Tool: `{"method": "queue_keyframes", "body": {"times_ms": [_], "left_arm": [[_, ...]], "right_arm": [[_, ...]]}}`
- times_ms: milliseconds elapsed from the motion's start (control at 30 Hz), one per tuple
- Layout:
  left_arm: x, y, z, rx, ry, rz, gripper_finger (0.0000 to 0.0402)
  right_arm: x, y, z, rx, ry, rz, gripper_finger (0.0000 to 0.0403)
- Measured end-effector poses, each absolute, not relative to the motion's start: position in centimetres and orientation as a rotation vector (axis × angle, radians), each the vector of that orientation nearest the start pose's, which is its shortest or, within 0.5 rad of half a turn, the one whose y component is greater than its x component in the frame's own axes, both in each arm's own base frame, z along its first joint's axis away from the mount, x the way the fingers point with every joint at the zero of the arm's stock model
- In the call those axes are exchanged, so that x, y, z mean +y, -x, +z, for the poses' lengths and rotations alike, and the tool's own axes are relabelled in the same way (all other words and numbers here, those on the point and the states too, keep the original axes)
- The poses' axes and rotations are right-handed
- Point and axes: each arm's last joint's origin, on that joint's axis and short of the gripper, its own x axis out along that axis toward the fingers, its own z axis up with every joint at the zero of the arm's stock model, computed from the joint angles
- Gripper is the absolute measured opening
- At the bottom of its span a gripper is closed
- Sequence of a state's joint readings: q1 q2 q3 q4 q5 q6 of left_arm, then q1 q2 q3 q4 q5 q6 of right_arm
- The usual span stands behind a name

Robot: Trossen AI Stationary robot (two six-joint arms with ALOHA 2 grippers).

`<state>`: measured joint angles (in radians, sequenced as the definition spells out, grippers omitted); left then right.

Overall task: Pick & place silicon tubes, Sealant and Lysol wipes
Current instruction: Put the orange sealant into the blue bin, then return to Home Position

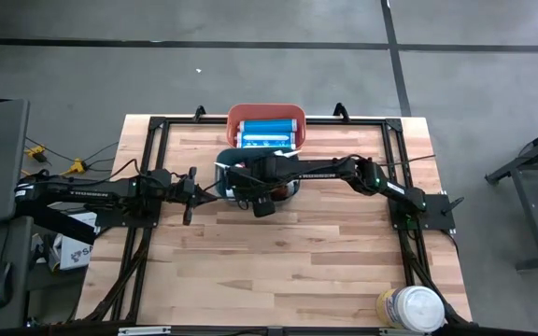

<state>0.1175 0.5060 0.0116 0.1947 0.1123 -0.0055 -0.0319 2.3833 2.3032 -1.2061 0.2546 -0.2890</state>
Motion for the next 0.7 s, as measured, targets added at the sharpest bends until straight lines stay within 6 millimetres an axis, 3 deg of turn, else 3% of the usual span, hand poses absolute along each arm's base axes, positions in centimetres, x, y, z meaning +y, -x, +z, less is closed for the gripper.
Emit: {"method": "queue_keyframes", "body": {"times_ms": [333,700], "left_arm": [[1.1,-12.5,13.9,0.303,0.04,0.006,0.0],[1.1,-12.4,13.8,0.317,0.042,0.006,0.0]], "right_arm": [[-2.3,-48.6,23.8,1.309,0.411,-0.092,0.0315],[-1.2,-48.2,25.4,1.265,0.446,-0.099,0.0334]]}}
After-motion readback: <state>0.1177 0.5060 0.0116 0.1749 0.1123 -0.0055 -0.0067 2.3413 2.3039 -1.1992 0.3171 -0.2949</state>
